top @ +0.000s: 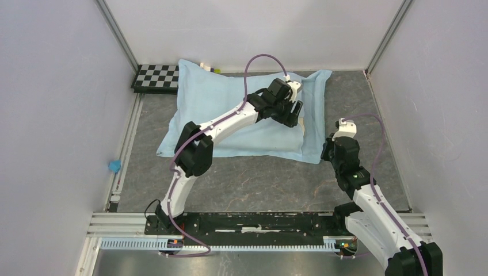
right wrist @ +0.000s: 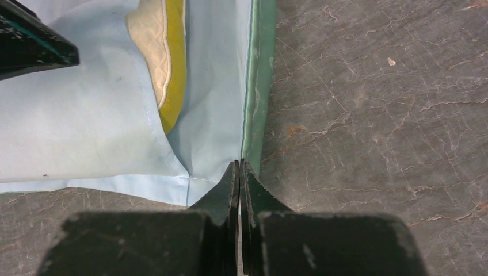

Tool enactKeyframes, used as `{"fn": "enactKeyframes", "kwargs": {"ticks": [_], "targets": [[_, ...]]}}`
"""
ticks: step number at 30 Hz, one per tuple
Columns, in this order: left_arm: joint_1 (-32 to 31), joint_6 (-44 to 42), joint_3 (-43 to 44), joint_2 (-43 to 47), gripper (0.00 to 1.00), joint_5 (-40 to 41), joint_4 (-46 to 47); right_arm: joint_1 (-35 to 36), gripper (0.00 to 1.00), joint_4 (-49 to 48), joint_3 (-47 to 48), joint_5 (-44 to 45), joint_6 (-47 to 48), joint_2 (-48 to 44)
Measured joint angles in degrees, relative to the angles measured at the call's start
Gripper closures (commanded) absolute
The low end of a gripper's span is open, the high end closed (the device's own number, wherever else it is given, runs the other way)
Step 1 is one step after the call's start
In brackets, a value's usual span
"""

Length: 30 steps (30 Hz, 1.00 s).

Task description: Remove the pillowcase from the pillow

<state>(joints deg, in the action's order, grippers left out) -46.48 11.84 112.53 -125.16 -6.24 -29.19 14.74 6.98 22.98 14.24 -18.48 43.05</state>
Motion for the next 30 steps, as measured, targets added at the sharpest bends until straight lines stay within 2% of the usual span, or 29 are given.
{"fn": "enactKeyframes", "kwargs": {"ticks": [2, 4, 5, 6, 8, 10, 12, 16, 21, 24, 27, 30], "targets": [[0.0, 0.0, 1.9, -1.7, 0.45, -0.7, -1.0, 0.0, 1.0, 0.0, 0.0, 0.0, -0.2, 0.0], [0.0, -0.2, 2.6, -2.6, 0.75, -1.5, -1.7, 0.0, 0.96, 0.0, 0.0, 0.0, -0.2, 0.0], [0.0, -0.4, 2.8, -2.8, 0.94, -1.6, -2.1, 0.0, 0.91, 0.0, 0.0, 0.0, -0.2, 0.0], [0.0, -0.4, 2.8, -2.9, 0.97, -1.6, -2.4, 0.0, 0.86, 0.0, 0.0, 0.0, -0.2, 0.0], [0.0, -1.1, 2.8, -3.0, 0.98, -1.4, -2.9, 0.0, 0.72, 0.0, 0.0, 0.0, -0.3, 0.0], [0.0, -1.2, 2.7, -2.9, 0.98, -0.9, -3.2, 0.0, 0.45, 0.1, 0.0, 0.0, -0.3, 0.2], [0.0, -1.2, 0.3, -1.9, 0.98, -0.3, -2.4, 0.0, 0.26, 0.4, 0.3, -0.1, -0.1, 0.7], [0.0, -1.2, -13.9, 6.7, 0.98, 0.3, 1.2, 0.0, 0.18, 1.9, 2.8, -1.4, 1.7, 2.2], [0.0, -0.1, -30.9, 22.8, 0.98, 2.1, 5.2, 0.0, 0.18, 0.2, 7.0, -10.1, 2.4, 2.6], [0.1, 1.2, -36.4, 30.6, 0.98, 4.4, 7.3, 0.0, 0.16, -2.0, 8.2, -15.7, 1.7, 4.4], [0.0, 2.9, -41.6, 37.6, 0.98, 7.7, 9.4, -0.2, 0.02, -4.3, 8.3, -21.1, -0.5, 8.7], [0.0, 4.5, -46.3, 42.6, 0.98, 10.4, 9.4, -0.8, 0.02, -7.1, 8.1, -27.2, -4.2, 13.5]]}}
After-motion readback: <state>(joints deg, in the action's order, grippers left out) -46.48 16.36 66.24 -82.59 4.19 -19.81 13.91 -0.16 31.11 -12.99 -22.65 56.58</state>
